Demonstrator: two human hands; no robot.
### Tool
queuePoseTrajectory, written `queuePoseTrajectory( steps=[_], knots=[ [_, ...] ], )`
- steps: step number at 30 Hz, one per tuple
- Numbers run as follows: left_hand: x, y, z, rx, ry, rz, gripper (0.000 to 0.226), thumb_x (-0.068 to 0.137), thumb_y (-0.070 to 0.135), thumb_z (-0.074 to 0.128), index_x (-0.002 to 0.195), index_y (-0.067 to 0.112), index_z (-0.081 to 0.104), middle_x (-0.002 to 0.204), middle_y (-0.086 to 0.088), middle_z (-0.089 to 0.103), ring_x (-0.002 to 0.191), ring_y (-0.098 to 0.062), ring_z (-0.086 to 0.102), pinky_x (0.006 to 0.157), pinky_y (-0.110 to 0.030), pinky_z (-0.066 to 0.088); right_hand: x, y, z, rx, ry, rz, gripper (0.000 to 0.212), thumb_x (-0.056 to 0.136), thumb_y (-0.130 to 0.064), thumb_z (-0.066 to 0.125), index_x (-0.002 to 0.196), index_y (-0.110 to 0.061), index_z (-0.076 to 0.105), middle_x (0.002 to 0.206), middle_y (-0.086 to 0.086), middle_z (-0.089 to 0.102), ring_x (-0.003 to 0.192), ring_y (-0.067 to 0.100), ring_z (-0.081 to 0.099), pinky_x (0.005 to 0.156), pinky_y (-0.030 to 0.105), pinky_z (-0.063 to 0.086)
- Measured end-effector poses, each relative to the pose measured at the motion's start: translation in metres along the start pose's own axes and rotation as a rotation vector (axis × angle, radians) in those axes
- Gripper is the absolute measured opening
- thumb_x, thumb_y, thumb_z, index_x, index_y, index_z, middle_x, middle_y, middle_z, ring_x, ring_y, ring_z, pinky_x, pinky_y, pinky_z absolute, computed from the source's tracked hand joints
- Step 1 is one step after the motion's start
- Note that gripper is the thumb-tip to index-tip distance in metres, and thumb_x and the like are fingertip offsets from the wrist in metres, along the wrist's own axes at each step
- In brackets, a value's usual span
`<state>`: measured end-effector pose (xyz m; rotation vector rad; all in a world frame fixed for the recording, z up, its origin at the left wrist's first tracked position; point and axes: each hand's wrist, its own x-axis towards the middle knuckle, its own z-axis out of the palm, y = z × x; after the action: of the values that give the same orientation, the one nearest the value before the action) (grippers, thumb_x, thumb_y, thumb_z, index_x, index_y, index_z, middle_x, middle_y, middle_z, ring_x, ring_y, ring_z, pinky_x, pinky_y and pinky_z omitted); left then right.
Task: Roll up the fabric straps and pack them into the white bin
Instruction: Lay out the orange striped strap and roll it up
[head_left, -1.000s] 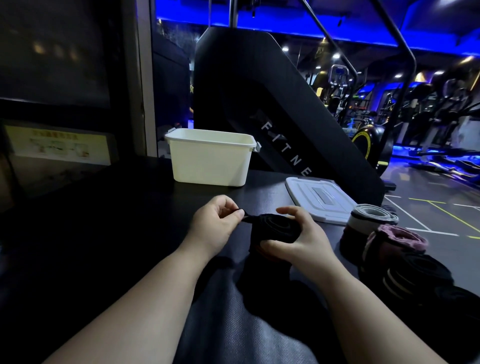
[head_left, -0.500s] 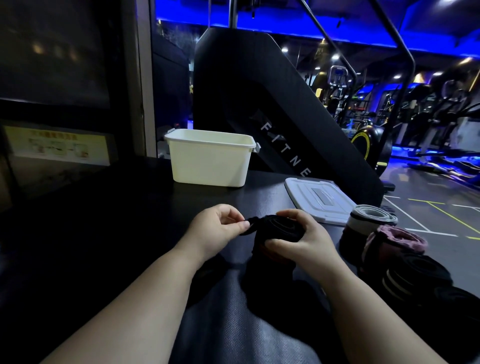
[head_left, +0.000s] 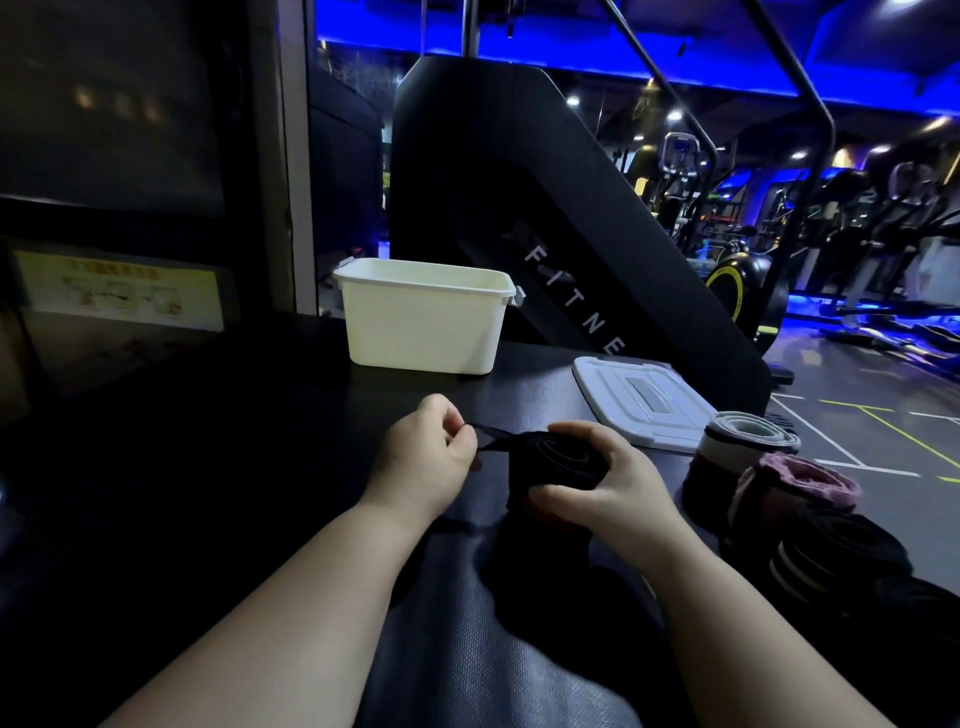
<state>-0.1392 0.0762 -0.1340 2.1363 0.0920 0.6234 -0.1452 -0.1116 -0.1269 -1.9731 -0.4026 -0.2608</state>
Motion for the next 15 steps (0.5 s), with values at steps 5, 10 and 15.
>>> queuePoseTrajectory(
  steps=[5, 10, 15],
  knots=[
    [-0.0011, -0.0004, 0.0023, 0.019, -0.029, 0.09, 0.016, 0.089, 0.013, 0.054, 0.08, 0.02, 0.043, 0.066, 0.002, 0.061, 0.064, -0.013, 0.06, 0.06, -0.029, 0.043, 0.0004, 0.0011, -0.0001, -0.004, 0.007, -0.001, 0.055, 0.046, -0.031, 0.08, 0.099, -0.037, 0.064, 0.1, -0.009, 0.071, 0.093, 0.0, 0.065, 0.089, 0.022, 0.052],
    [0.0007, -0.0028, 0.0012, -0.039, -0.082, 0.108, 0.02, 0.082, 0.012, 0.059, 0.078, 0.024, 0.044, 0.077, -0.001, 0.063, 0.072, -0.022, 0.061, 0.066, -0.032, 0.049, 0.0007, 0.0026, -0.001, 0.016, 0.003, 0.009, 0.059, 0.053, -0.018, 0.09, 0.106, -0.03, 0.066, 0.101, -0.008, 0.07, 0.092, -0.002, 0.065, 0.084, 0.016, 0.049],
    [-0.0008, 0.0001, 0.0004, -0.208, -0.134, 0.097, 0.027, 0.081, 0.009, 0.063, 0.088, 0.029, 0.046, 0.096, 0.007, 0.068, 0.078, -0.019, 0.066, 0.08, -0.034, 0.054, -0.0008, 0.0005, -0.0027, 0.023, -0.027, -0.008, 0.056, 0.06, -0.008, 0.09, 0.104, -0.032, 0.065, 0.102, -0.008, 0.07, 0.091, -0.005, 0.064, 0.083, 0.011, 0.048]
  ],
)
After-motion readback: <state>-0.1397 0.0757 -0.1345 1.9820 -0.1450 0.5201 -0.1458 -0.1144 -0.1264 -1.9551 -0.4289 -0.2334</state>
